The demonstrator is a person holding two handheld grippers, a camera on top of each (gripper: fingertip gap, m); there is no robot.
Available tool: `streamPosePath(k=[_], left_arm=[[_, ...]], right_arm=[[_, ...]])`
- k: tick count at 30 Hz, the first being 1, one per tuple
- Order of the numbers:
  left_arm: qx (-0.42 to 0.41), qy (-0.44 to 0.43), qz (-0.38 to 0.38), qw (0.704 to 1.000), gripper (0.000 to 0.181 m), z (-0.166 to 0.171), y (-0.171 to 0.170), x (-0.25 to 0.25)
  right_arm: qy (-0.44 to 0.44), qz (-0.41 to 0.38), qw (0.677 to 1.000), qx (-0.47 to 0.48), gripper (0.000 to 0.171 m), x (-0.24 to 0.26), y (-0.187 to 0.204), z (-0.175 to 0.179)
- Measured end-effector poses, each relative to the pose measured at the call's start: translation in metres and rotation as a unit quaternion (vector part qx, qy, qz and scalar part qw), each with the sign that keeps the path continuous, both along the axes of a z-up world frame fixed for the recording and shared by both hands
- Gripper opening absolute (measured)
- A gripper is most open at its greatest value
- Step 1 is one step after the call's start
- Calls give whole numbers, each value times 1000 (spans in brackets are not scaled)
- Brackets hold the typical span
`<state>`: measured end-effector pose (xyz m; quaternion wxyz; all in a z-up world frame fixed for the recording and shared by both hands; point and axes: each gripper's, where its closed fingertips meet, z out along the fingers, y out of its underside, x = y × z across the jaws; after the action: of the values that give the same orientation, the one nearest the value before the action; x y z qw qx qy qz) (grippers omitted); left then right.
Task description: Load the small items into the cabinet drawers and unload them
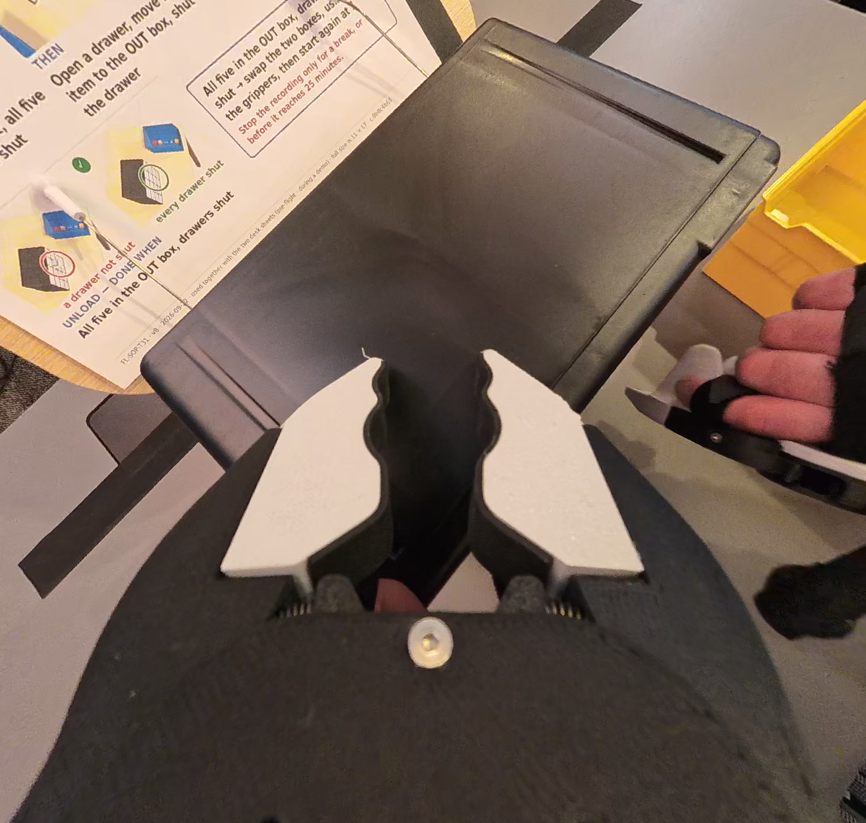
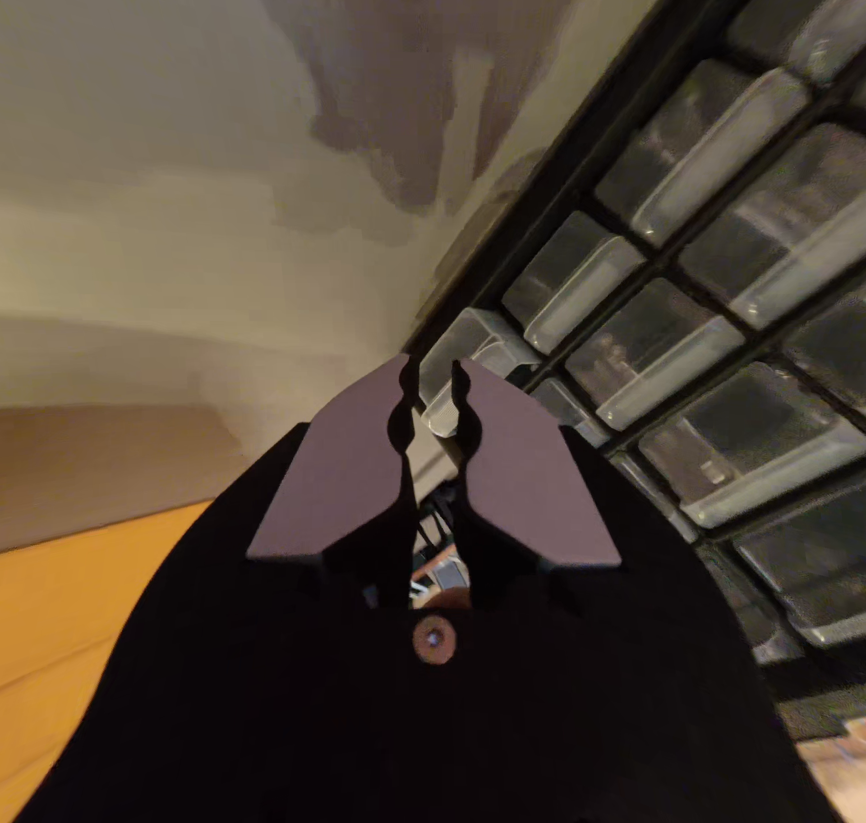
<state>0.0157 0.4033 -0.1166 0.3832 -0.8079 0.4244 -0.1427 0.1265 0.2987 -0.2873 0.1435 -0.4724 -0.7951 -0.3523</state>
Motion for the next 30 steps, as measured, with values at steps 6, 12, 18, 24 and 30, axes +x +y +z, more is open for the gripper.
streamPosePath(k=[6,12,18,24,30], left_arm=[[5,2,2,1000,36,0,0,0],[3,-1,4,1000,38,0,1,-1],[8,15,30,999,61,3,7,-14],[-16,0,39,999,67,1,4,-32],[-31,-29,37,998,66,-2,4,-31]], right_arm=[[-43,-33,993,106,9,26,43,6],[-19,-52,993,100,12,25,41,19],[44,-25,991,125,34,8,28,38],[82,13,982,168,44,-13,33,48],[74,35,972,219,36,-33,56,54]])
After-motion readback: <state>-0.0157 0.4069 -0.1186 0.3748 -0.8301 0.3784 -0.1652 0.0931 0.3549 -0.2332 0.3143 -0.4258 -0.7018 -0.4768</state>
